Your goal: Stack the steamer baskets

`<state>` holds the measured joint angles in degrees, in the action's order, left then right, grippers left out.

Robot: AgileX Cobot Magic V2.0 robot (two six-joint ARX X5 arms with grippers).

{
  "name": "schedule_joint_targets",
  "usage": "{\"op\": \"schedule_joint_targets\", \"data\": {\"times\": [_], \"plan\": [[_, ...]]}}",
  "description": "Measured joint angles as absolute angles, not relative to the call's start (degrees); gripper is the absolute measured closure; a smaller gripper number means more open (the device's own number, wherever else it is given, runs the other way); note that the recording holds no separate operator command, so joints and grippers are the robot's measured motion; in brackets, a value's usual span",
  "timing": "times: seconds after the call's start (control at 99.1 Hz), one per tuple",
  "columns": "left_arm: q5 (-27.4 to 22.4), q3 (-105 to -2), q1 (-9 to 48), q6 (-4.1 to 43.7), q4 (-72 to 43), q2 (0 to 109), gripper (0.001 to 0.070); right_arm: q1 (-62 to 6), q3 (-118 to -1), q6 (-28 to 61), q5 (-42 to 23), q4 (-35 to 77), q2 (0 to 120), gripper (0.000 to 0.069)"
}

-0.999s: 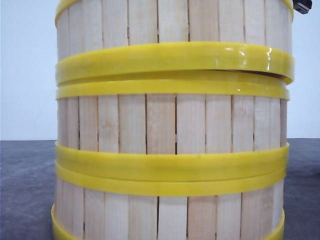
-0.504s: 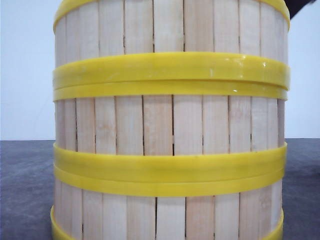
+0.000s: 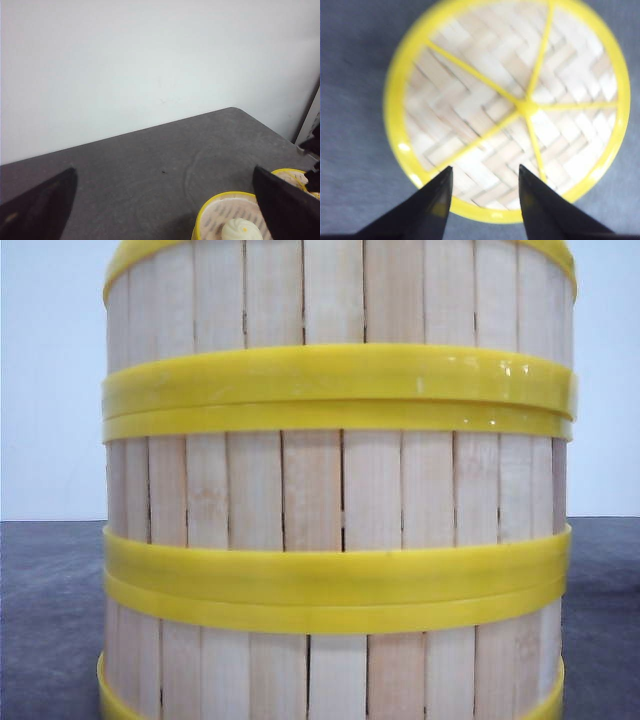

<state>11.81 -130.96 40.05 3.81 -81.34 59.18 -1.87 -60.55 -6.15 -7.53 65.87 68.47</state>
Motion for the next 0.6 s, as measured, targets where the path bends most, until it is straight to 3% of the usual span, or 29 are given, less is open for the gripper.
{"op": "schedule_joint_targets", "data": {"times": [0.595], "plan": [[11.84,-130.69,40.03,3.81,-81.34,59.18,0.0015,5.30,-58.76,-3.20,-7.03,59.83,73.01,0.0439]]}}
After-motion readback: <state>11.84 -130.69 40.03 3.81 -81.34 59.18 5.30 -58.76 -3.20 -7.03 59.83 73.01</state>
